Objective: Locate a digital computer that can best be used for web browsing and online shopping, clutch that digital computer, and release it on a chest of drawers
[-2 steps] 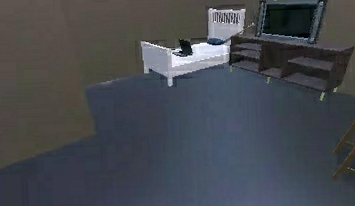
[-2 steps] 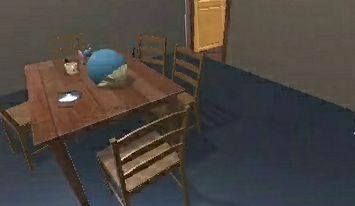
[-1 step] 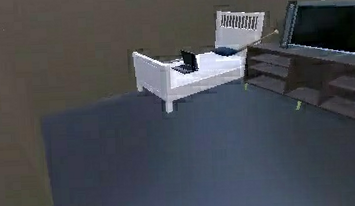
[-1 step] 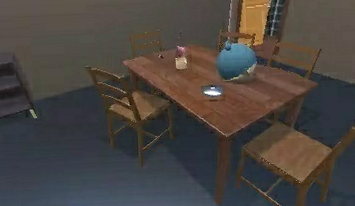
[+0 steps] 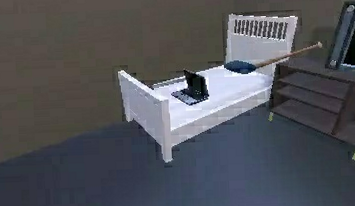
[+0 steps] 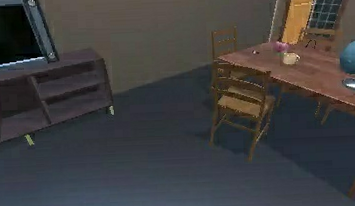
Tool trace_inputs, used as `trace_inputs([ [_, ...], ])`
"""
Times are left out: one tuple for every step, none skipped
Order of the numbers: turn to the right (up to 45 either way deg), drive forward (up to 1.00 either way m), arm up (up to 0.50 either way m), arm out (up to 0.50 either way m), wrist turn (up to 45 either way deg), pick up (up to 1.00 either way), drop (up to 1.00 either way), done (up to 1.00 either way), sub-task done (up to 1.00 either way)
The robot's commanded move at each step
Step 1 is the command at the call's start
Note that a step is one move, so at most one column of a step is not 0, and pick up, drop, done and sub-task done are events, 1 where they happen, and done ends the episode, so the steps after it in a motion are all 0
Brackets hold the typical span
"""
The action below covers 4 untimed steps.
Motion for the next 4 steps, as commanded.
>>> trace_inputs([
  [0.0,1.0,0.0,0.0,0.0,0.0,0.0,0.0,0.0],
  [-45.0,0.0,0.0,0.0,0.0,0.0,0.0,0.0,0.0],
  [-33.0,0.0,0.0,0.0,0.0,0.0,0.0,0.0,0.0],
  [45.0,0.0,0.0,0.0,0.0,0.0,0.0,0.0,0.0],
])
